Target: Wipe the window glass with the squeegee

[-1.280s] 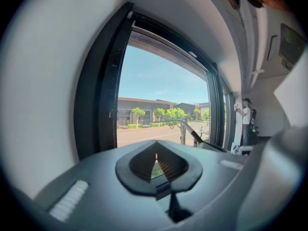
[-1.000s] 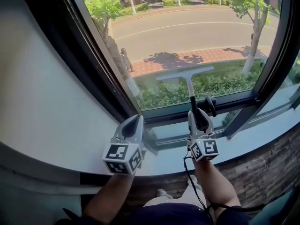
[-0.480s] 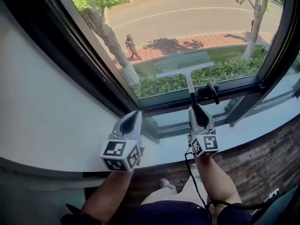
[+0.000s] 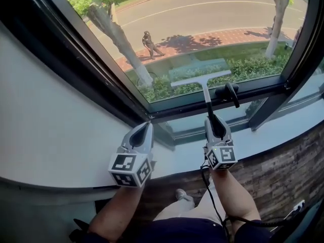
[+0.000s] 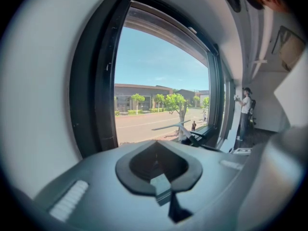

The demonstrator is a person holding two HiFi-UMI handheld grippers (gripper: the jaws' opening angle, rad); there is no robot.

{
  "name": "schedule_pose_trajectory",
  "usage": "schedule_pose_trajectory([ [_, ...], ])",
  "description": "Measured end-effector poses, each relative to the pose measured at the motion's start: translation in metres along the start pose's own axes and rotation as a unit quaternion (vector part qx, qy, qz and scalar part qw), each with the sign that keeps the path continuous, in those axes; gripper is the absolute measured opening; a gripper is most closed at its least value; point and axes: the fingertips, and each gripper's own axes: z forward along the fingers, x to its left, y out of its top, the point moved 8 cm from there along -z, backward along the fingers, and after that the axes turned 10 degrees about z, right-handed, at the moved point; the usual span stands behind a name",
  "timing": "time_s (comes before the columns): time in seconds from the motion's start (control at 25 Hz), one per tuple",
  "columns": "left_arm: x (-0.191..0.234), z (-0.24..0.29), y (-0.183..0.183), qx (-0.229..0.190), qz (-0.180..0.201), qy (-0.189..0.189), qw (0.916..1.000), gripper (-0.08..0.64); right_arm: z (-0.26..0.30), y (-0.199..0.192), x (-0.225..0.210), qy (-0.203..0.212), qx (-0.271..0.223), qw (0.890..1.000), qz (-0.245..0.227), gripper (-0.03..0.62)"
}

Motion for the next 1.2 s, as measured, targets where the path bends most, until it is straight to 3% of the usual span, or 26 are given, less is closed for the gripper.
schedule_pose_trajectory([
  [0.4, -0.004, -0.007, -0.006, 0.011, 0.000, -0.003, 0.9999, 0.005, -0.008, -0.031, -0.014, -0.033, 0.050, 0.998, 0.024, 0.103],
  [0.64, -0.002, -0.015, -0.001, 0.006, -0.011, -0.008, 0.9999, 0.005, -0.019, -0.018, -0.005, -0.034, 0.062, 0.997, 0.034, 0.103],
  [0.88, -0.004, 0.016, 0.030, -0.066, 0.005, -0.028, 0.9974, 0.005, -0.009, 0.034, 0.007, -0.016, -0.009, 1.000, 0.012, 0.103],
  [1.2, -0.003, -0.013, 0.066, -0.118, 0.025, -0.057, 0.9911, 0.005, -0.004, 0.157, 0.103, 0.053, -0.132, 0.989, -0.035, 0.103],
])
